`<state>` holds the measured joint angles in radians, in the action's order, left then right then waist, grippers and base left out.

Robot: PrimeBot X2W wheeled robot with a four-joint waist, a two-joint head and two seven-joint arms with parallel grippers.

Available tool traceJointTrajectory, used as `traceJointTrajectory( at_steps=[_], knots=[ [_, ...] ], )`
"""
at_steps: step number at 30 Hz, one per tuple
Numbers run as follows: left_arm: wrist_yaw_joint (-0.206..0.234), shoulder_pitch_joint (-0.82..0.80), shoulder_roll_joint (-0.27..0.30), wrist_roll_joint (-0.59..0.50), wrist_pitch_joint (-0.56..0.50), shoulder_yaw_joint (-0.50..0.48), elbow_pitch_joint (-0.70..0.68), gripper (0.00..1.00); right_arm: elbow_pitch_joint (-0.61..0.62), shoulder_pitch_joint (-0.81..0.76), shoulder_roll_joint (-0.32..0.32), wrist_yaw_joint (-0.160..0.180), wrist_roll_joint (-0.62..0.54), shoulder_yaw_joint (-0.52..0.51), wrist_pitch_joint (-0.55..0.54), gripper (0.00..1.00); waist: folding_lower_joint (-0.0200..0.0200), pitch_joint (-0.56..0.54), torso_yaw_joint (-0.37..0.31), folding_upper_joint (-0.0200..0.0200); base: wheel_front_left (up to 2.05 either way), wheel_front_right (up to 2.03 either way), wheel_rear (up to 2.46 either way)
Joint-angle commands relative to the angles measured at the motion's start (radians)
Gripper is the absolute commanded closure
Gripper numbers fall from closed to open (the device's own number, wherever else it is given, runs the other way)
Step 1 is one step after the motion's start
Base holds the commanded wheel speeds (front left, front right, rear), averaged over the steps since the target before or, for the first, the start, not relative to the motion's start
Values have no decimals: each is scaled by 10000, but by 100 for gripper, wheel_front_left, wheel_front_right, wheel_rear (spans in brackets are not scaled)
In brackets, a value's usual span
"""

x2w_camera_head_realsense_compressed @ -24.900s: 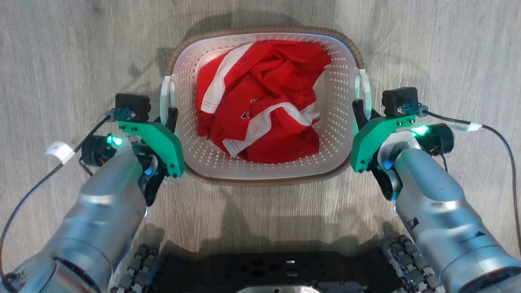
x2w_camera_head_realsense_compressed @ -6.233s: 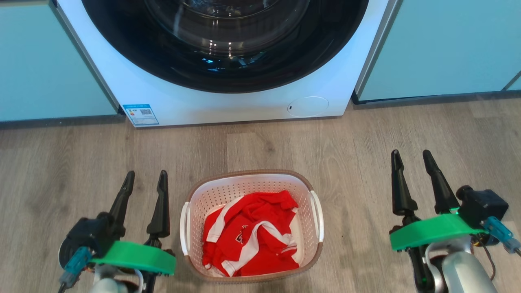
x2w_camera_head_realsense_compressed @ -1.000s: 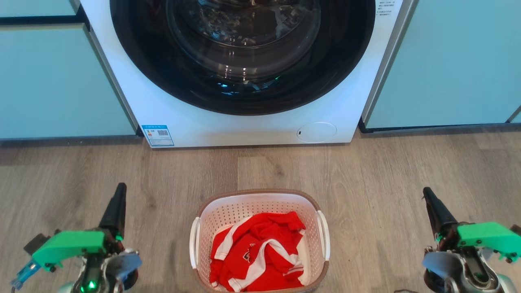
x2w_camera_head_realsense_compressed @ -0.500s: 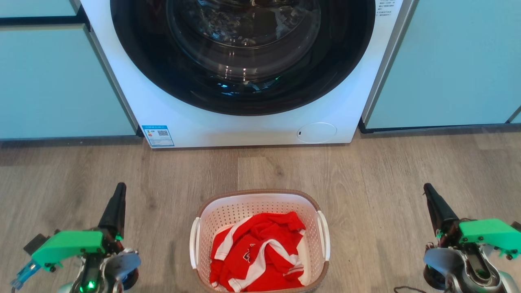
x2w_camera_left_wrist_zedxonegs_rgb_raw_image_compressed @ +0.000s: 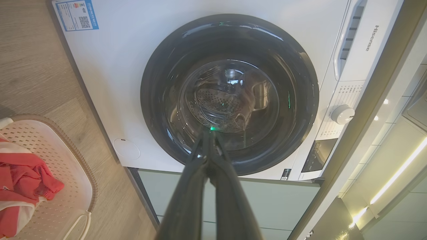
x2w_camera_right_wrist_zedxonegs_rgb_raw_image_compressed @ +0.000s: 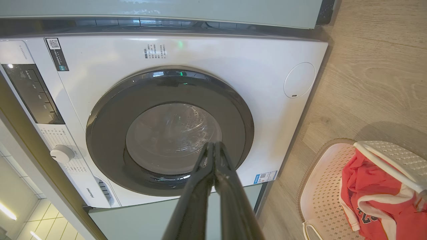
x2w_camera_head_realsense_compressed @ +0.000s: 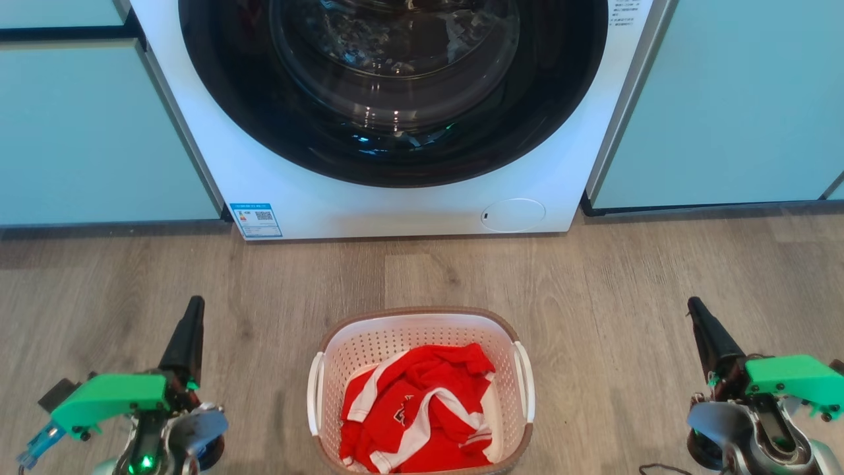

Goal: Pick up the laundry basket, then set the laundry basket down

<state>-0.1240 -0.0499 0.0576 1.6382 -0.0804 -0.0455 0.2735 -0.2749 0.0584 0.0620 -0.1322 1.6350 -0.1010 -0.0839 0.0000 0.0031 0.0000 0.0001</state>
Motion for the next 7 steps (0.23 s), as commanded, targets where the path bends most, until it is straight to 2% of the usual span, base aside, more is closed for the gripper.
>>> traceJointTrajectory(
  at_steps=[1, 7],
  knots=[
    [-67, -557, 130, -63, -102, -402, -297, 100, 317, 470, 79, 15, -37, 143, -75, 100, 0, 0, 0, -1, 0, 0, 0],
    [-67, -558, 117, -77, -116, -419, -296, 100, 316, 471, 67, 15, -52, 126, -89, 100, 0, 0, 0, -1, 0, 0, 0]
  ],
)
